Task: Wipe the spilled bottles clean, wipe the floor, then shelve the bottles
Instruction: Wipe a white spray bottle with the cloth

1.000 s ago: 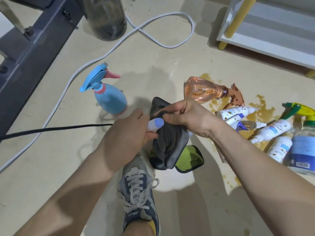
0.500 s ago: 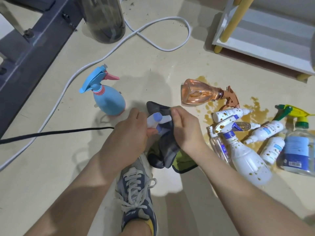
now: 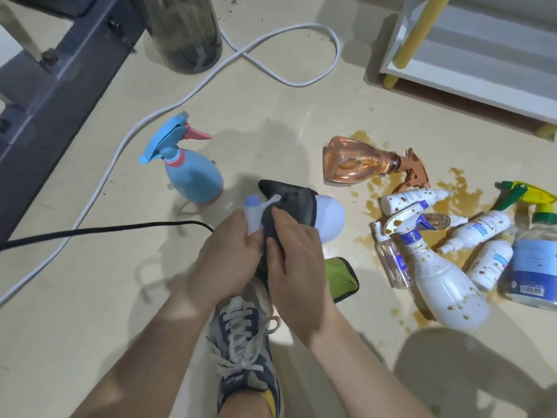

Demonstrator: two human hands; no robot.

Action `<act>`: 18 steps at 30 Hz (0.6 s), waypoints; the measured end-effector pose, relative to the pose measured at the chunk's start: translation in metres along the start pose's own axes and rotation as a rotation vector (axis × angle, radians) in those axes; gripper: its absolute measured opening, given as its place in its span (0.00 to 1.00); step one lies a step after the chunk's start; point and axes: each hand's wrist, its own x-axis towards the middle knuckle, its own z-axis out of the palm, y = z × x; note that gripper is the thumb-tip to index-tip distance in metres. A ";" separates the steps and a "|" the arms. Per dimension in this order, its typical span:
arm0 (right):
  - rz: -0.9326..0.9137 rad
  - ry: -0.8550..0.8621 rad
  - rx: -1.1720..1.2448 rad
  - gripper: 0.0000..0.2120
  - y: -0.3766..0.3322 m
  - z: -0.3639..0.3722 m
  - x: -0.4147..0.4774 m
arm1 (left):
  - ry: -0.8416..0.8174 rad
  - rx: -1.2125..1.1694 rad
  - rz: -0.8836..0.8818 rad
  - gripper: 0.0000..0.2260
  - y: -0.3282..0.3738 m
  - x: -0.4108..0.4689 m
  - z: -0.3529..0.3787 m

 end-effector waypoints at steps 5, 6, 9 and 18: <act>-0.056 -0.583 -0.546 0.28 0.018 -0.047 0.050 | 0.047 0.238 -0.007 0.11 0.002 -0.009 0.001; -0.078 -0.686 -0.612 0.34 0.019 -0.054 0.058 | 0.054 0.269 0.022 0.09 0.005 -0.011 0.003; -0.175 -0.672 -0.633 0.22 0.021 -0.043 0.072 | 0.072 0.310 0.110 0.07 0.016 -0.011 0.001; -0.142 0.048 -0.272 0.08 0.036 0.014 0.020 | 0.225 0.154 -0.140 0.20 0.016 0.006 0.014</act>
